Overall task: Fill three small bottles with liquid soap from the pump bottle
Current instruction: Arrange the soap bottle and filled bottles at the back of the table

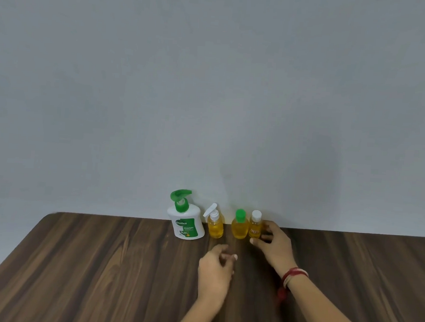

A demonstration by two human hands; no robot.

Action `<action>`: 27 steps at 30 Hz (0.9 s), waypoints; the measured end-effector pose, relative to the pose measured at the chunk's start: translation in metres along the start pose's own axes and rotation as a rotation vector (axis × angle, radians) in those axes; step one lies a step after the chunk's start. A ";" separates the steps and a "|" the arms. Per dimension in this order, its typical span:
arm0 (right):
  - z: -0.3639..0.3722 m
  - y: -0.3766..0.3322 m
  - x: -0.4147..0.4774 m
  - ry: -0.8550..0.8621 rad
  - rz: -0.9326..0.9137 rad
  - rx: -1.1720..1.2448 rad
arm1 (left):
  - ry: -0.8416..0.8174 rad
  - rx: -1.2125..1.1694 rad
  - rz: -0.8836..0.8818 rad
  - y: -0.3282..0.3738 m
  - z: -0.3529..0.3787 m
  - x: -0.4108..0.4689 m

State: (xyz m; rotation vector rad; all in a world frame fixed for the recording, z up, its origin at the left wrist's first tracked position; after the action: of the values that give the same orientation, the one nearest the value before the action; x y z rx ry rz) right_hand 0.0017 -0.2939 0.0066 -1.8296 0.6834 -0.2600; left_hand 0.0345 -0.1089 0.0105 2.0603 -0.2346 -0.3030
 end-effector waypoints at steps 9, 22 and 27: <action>-0.001 0.000 0.025 -0.044 -0.094 -0.069 | 0.068 -0.136 0.015 0.018 0.025 0.041; 0.008 -0.002 0.019 -0.046 -0.087 -0.059 | 0.103 -0.037 0.071 0.020 0.022 0.045; -0.002 0.002 0.009 0.006 -0.043 -0.045 | 0.104 -0.157 0.114 0.024 0.019 0.034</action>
State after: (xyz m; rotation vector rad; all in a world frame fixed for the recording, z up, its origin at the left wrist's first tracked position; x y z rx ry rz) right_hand 0.0075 -0.3014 0.0042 -1.8889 0.6598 -0.2802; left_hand 0.0596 -0.1455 0.0184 1.8937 -0.2552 -0.1397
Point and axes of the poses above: each hand's wrist, its own x-axis towards the middle knuckle, its own z-axis out of the palm, y = z × x, the point moved 8 cm from there along x, towards the middle knuckle, and after that the axes turned 2 degrees about z, right-handed, at the moved point
